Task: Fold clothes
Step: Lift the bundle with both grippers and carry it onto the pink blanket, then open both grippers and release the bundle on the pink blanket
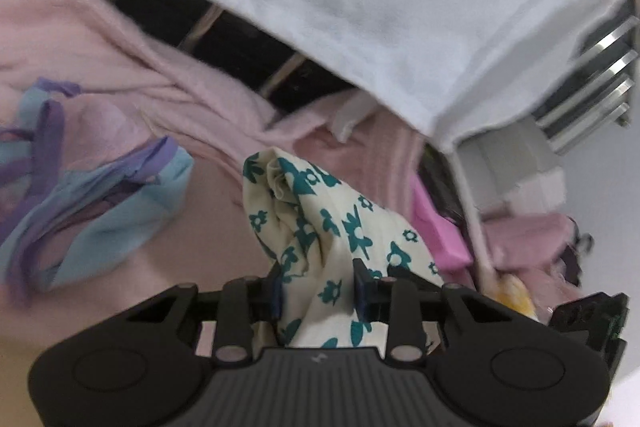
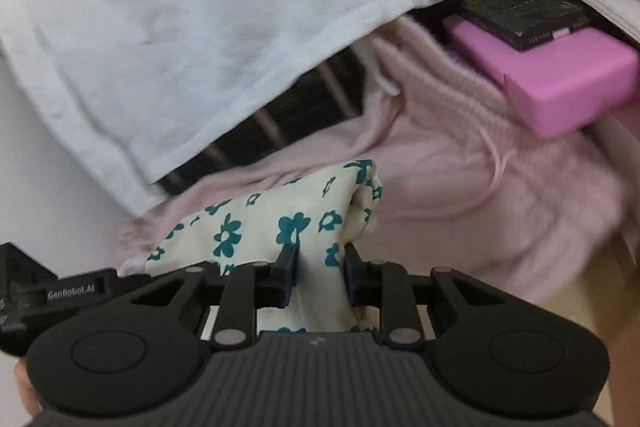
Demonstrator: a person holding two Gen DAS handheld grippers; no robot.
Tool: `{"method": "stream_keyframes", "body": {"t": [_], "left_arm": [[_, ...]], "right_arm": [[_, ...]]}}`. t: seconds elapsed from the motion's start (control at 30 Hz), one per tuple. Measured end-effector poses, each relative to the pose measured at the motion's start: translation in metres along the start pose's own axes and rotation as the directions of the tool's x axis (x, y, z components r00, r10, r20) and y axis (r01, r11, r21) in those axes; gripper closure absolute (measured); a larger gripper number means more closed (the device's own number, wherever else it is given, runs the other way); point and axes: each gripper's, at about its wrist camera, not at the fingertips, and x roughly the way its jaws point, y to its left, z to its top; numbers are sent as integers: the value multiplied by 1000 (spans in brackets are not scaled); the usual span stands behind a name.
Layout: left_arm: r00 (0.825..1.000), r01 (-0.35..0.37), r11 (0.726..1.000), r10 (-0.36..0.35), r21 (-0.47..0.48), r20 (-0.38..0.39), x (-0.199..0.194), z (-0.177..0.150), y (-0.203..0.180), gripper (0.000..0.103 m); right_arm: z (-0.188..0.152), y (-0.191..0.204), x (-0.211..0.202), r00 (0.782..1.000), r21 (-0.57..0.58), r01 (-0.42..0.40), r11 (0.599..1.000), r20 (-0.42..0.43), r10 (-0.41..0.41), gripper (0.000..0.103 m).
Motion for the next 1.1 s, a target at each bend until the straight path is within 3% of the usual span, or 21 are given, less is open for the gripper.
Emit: {"method": "stream_keyframes", "body": {"t": [0.2, 0.23, 0.27, 0.3, 0.43, 0.5, 0.53, 0.57, 0.6, 0.63, 0.67, 0.73, 0.83, 0.9, 1.0, 1.1], "left_arm": [[997, -63, 998, 63, 8, -36, 56, 7, 33, 73], [996, -78, 997, 79, 19, -44, 64, 4, 38, 71], [995, -95, 995, 96, 29, -35, 71, -1, 44, 61], [994, -103, 994, 104, 34, -31, 75, -3, 48, 58], [992, -122, 992, 122, 35, -8, 58, 10, 44, 53], [981, -172, 977, 159, 122, 111, 38, 11, 28, 50], [972, -195, 965, 167, 173, 167, 30, 9, 19, 51], [966, -206, 951, 159, 232, 205, 26, 4, 8, 56], [959, -218, 932, 149, 289, 243, 22, -1, -2, 62], [952, -235, 908, 142, 346, 273, 20, -7, -11, 80], [947, -259, 878, 148, 403, 285, 25, -15, -19, 90], [943, -310, 823, 202, 476, 264, 43, -27, -24, 90], [928, -371, 774, 294, 513, 228, 69, -39, -10, 91], [931, -363, 772, 286, 522, 226, 70, -40, -6, 90], [941, -335, 813, 268, 476, 204, 59, -29, -3, 85], [926, -372, 825, 297, 426, 235, 27, -22, -7, 85]], "right_arm": [[5, -31, 70, 997, -3, 58, 998, -50, -58, 80], [2, -36, 81, 995, -9, 78, 997, -65, -78, 79], [-2, -39, 90, 992, -25, 105, 994, -73, -107, 78], [-7, -39, 96, 989, -45, 124, 991, -74, -127, 74], [-17, -33, 95, 980, -130, 199, 971, -3, -201, 37], [-17, -26, 81, 966, -205, 253, 945, 96, -238, 36], [-16, -21, 75, 954, -242, 292, 925, 139, -265, 42], [-15, -16, 69, 938, -278, 334, 901, 188, -290, 63], [-15, -10, 62, 924, -309, 365, 878, 239, -300, 74], [-16, -3, 55, 914, -336, 380, 862, 282, -293, 91], [-17, 4, 50, 907, -363, 389, 847, 313, -283, 96], [-21, 12, 53, 919, -425, 372, 825, 293, -264, 99], [-33, 2, 86, 926, -450, 376, 810, 202, -318, 99], [-40, -9, 104, 916, -454, 399, 796, 169, -363, 99], [-34, -9, 97, 917, -430, 400, 809, 177, -359, 99], [-27, 6, 67, 904, -408, 420, 810, 263, -337, 98]]}}
